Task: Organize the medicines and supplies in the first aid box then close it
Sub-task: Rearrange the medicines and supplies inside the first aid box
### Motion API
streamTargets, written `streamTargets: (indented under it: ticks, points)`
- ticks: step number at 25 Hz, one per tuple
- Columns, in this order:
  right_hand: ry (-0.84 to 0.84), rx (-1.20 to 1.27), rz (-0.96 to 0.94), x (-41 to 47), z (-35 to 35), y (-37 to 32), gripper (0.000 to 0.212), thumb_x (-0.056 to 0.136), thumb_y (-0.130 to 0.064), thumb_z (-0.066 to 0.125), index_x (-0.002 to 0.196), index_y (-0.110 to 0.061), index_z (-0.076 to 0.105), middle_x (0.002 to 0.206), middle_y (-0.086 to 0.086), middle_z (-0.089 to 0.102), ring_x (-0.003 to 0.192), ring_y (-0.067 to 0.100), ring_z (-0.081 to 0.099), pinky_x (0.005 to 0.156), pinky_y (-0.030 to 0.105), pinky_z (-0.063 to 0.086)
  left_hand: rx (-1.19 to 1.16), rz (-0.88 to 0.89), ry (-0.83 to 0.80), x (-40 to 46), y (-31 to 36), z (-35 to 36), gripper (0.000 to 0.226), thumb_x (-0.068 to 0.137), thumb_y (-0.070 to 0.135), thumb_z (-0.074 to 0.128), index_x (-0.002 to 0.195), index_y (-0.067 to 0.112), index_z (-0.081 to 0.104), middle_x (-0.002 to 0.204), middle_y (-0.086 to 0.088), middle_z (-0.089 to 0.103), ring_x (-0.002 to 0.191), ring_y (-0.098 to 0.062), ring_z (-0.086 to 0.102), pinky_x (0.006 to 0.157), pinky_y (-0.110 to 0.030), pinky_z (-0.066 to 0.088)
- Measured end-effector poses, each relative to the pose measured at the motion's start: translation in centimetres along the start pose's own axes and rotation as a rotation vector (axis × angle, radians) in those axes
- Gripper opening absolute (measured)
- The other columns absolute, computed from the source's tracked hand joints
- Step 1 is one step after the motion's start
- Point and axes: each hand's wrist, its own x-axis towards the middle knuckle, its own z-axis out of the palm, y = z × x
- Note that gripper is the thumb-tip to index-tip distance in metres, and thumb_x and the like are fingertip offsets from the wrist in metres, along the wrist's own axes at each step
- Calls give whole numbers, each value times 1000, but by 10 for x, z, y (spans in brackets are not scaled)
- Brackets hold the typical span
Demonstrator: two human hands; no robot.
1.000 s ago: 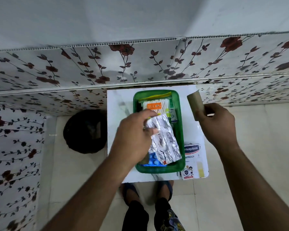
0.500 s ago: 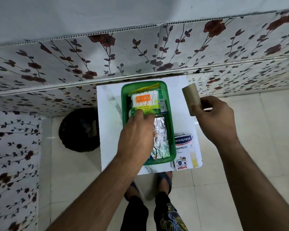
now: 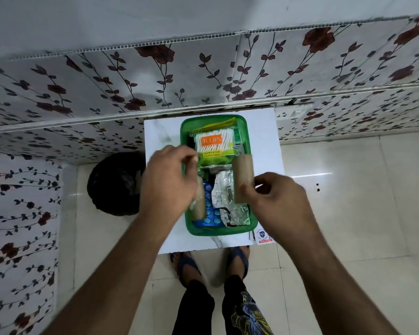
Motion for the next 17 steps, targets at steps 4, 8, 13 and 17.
streamTargets:
  ticks: [4, 8, 13, 17]
  points:
    - [-122, -196, -45, -13, 40, -10, 35, 86, -48, 53, 88, -16, 66, 77, 5, 71, 78, 27, 67, 68, 35, 54, -183, -278, 98, 2, -37, -16, 13, 88, 15, 61, 91, 22, 72, 72, 15, 63, 58, 1, 55, 59, -18, 41]
    - [-61, -278, -169, -7, 56, -14, 34, 90, -40, 51, 116, -20, 53, 87, 4, 69, 83, 31, 65, 62, 35, 49, -209, -345, 53, -3, -60, -9, 16, 89, 13, 59, 91, 25, 70, 71, 12, 62, 56, -5, 55, 55, -21, 43]
    - [-82, -273, -228, 2, 63, -12, 30, 89, -30, 51, 119, -27, 50, 87, 5, 69, 82, 33, 64, 57, 33, 40, -208, -357, -4, -10, -67, -3, 17, 89, 14, 59, 92, 25, 70, 77, 10, 63, 60, -7, 57, 53, -18, 44]
    - [-92, -278, -248, 5, 66, -11, 27, 87, -23, 54, 114, -21, 54, 89, 9, 71, 83, 35, 64, 58, 32, 36, -180, -318, -51, -9, -70, 1, 16, 87, 14, 60, 91, 25, 70, 81, 10, 66, 63, -4, 57, 60, -22, 45]
